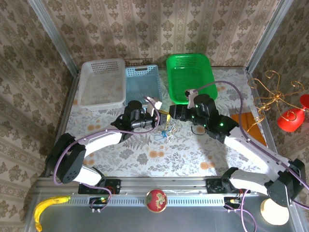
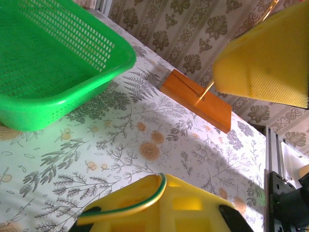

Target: Untangle the cables

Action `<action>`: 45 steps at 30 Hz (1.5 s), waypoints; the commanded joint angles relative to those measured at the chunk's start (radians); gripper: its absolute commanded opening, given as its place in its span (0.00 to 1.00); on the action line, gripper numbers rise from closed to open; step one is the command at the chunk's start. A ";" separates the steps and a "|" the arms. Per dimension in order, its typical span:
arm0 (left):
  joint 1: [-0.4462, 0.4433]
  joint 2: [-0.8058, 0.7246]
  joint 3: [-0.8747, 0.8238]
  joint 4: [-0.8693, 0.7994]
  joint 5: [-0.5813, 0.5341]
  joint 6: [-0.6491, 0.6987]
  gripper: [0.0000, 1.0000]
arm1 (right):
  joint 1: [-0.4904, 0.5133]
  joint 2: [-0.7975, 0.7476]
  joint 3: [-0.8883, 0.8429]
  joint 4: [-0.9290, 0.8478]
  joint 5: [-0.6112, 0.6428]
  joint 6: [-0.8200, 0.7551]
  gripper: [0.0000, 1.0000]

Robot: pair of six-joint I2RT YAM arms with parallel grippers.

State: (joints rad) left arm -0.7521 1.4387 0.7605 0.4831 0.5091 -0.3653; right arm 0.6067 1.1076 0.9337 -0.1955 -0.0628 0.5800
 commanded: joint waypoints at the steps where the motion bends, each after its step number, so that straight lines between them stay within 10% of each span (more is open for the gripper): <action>1: -0.006 -0.060 0.006 -0.005 -0.017 -0.006 0.00 | -0.014 -0.071 -0.088 0.021 0.070 0.018 0.60; 11: -0.002 -0.105 0.066 -0.081 -0.029 -0.084 0.00 | 0.031 -0.141 -0.398 0.371 -0.007 -0.092 0.70; 32: -0.012 -0.122 0.111 -0.058 -0.021 -0.205 0.00 | 0.088 0.127 -0.314 0.604 0.113 -0.156 0.69; 45: -0.012 -0.166 0.217 -0.088 0.005 -0.274 0.00 | 0.090 0.375 -0.336 0.723 0.188 -0.108 0.38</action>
State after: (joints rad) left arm -0.7597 1.3121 0.9066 0.3859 0.4908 -0.6121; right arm 0.6903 1.4559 0.6212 0.4694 0.0803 0.4496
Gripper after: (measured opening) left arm 0.050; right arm 0.381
